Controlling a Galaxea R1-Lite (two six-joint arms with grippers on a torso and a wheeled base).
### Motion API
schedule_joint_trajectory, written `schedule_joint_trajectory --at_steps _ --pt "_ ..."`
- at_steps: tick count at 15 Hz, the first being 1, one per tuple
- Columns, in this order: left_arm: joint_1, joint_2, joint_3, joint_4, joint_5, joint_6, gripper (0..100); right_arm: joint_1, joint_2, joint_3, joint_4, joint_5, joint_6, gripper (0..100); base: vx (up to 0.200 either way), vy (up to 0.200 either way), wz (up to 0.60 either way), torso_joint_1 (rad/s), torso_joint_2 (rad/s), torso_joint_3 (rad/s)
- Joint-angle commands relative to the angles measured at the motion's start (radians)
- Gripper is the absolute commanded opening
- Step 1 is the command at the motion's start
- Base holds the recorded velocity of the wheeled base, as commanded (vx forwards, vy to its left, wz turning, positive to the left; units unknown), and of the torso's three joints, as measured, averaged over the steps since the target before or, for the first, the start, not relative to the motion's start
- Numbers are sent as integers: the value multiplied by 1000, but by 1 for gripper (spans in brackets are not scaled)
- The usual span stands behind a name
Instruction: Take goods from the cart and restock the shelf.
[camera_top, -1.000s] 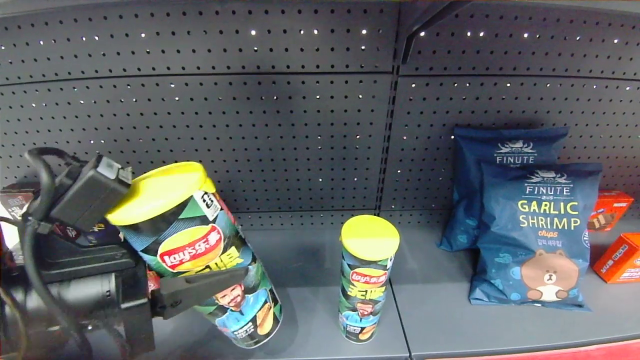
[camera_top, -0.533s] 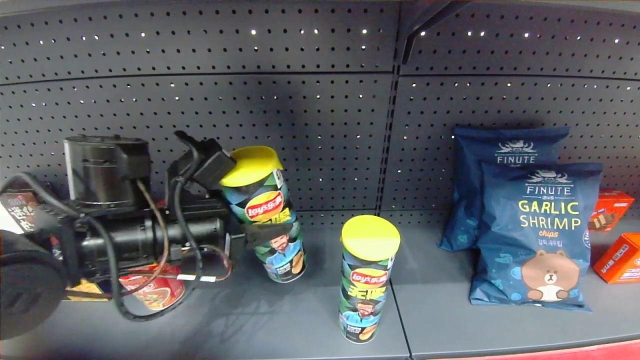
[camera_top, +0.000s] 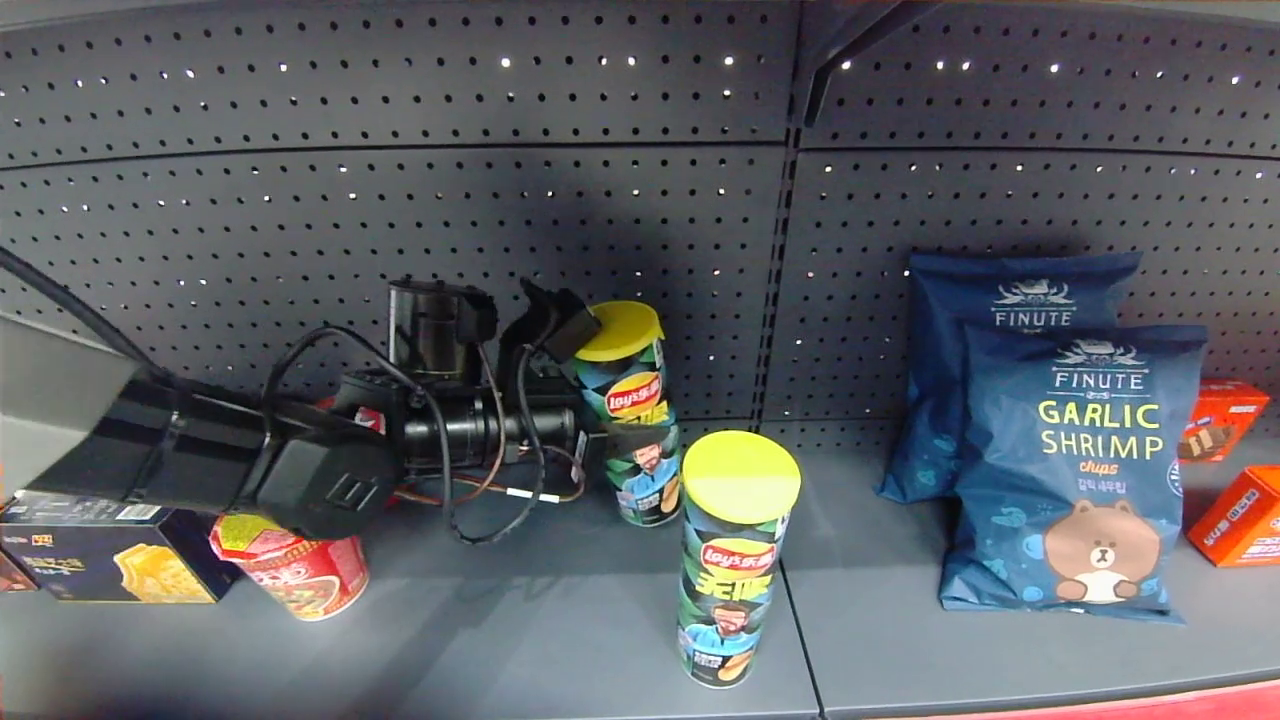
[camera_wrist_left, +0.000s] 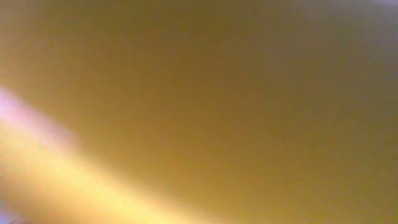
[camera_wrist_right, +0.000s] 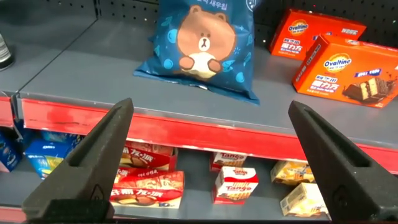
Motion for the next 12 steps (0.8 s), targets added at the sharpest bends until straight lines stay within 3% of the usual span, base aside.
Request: schedule_joint_trajectory --at_steps 1,9,10,11,12 --pt "-3 51 -14 -1 0 0 0 1 3 1 0 0 -1 100 0 0 0 0 0 0" --pt "-14 130 -116 18 -2 0 0 1 3 1 0 -3 -3 100 0 0 0 0 0 0" --pt "-16 130 -119 30 0 7 0 1 3 1 0 -3 -3 100 0 0 0 0 0 0" --pt "-14 140 -129 47 0 38 0 1 3 1 0 -3 -3 100 0 0 0 0 0 0" --pt "-14 140 -129 47 0 38 0 1 3 1 0 -3 -3 100 0 0 0 0 0 0"
